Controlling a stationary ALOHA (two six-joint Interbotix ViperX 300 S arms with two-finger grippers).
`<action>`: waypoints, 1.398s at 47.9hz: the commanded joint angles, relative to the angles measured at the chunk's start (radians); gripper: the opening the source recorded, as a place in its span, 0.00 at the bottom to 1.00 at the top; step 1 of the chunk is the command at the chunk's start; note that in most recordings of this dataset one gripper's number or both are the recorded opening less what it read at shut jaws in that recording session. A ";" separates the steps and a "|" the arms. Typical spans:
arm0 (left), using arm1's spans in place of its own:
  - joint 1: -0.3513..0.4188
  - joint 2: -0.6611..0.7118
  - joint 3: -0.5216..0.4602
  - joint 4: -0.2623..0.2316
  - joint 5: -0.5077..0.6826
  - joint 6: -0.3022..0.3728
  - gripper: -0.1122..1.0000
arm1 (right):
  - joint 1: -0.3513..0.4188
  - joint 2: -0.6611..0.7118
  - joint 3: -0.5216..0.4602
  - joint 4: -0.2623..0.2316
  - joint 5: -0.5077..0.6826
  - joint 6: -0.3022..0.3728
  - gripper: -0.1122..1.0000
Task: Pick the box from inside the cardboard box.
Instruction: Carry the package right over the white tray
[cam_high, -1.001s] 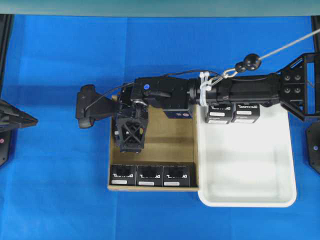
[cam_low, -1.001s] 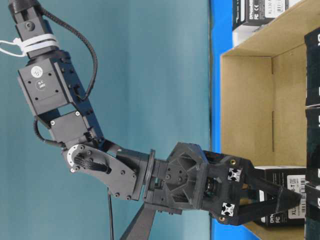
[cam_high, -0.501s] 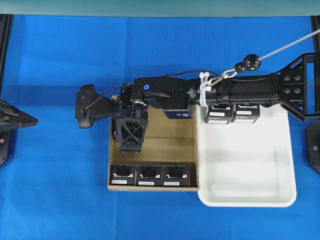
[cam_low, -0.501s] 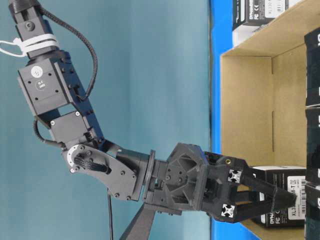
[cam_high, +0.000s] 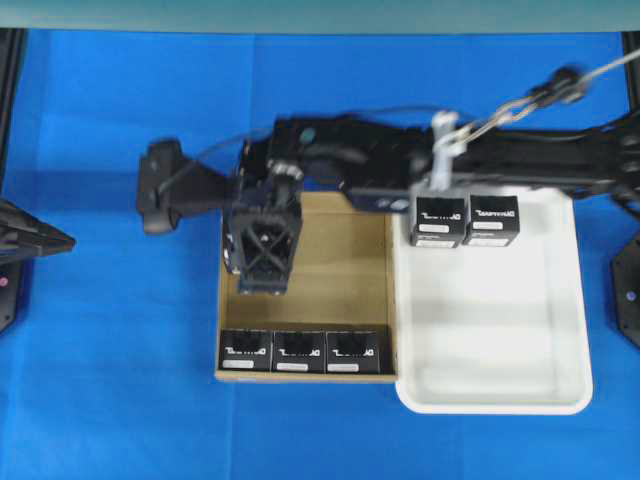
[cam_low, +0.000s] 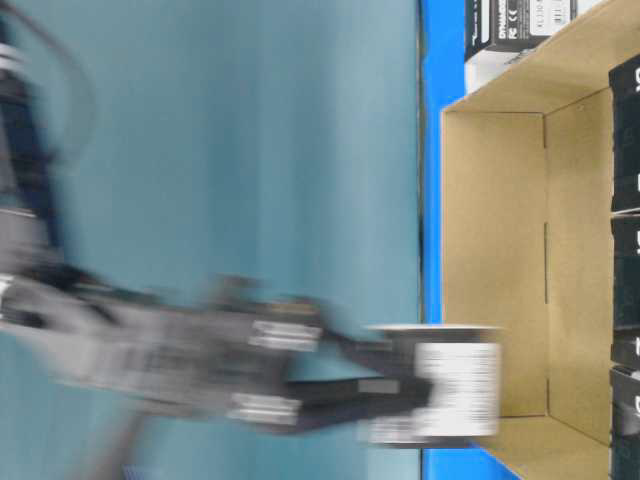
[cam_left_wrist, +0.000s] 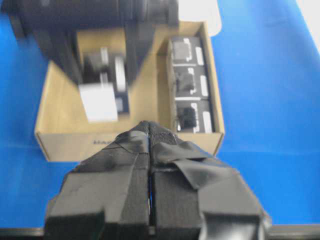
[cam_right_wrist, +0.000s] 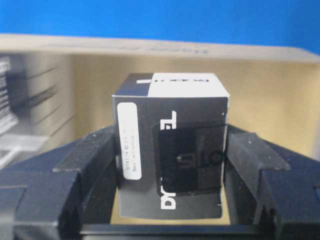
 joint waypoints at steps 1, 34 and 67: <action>-0.002 0.011 -0.031 0.002 -0.008 -0.002 0.04 | -0.015 -0.064 -0.064 0.002 0.087 -0.006 0.65; -0.006 0.012 -0.032 0.002 -0.009 -0.037 0.04 | -0.029 -0.255 -0.244 -0.003 0.468 0.044 0.65; -0.020 0.012 -0.034 0.002 -0.009 -0.040 0.04 | -0.020 -0.664 0.532 -0.015 0.141 0.100 0.65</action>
